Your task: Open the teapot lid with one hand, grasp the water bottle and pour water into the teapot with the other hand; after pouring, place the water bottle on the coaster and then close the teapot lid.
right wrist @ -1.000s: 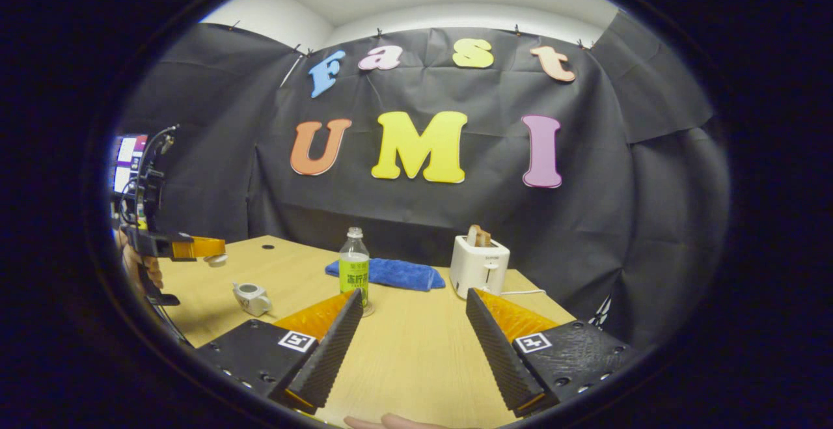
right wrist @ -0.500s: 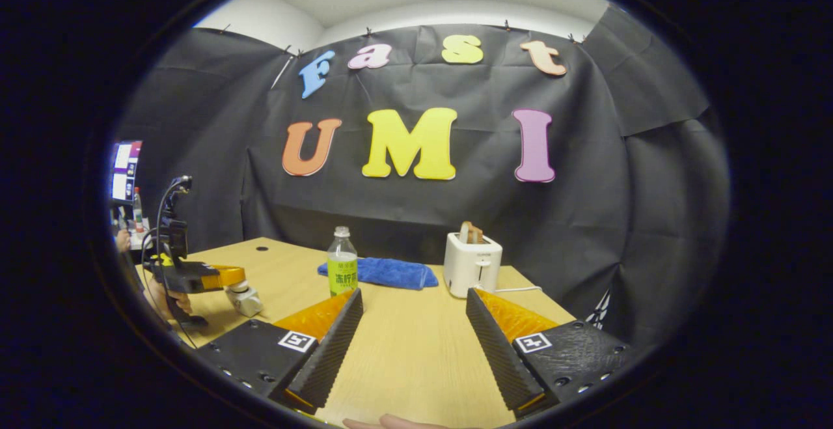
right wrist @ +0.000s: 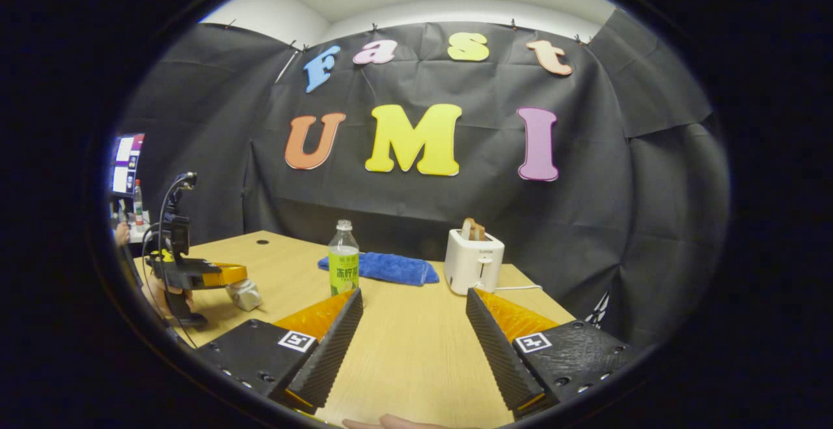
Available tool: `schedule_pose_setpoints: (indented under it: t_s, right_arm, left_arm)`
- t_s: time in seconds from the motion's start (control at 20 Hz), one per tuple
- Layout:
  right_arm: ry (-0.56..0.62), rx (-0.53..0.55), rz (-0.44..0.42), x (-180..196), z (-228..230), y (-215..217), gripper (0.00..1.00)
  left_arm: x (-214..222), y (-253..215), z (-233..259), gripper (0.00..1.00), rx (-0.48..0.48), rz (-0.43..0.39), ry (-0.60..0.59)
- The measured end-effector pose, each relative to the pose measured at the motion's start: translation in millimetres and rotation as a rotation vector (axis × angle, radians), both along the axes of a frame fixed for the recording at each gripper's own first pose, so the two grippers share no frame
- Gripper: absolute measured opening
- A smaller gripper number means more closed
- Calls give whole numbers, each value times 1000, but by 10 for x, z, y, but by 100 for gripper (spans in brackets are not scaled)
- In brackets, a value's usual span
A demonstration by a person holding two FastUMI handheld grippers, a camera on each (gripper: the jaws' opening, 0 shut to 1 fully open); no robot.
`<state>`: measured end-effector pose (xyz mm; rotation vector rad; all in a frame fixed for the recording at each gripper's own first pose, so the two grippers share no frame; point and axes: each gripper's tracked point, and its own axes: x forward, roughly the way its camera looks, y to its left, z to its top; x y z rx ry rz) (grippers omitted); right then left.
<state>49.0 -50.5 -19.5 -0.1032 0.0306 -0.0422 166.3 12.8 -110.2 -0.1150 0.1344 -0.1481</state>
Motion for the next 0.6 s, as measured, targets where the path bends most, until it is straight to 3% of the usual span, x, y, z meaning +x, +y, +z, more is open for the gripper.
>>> schedule_pose_setpoints:
  t_s: [0.1,0.25,0.45,0.5,0.6]
  right_arm:
    - [4,-4,-1,8,-12,1,95]
    - [5,-8,-2,8,-13,10,95]
    - [-4,-18,-1,-2,16,15,97]
    - [-4,-22,2,-5,21,25,95]
    - [-3,-21,-13,-19,22,8,95]
  left_arm:
    - [-45,32,73,21,23,5,-18]
    - [-131,23,203,27,48,11,-34]
    - [-351,44,519,41,47,77,-63]
    - [-441,-15,623,57,49,72,-76]
    - [-588,-139,835,69,47,49,-104]
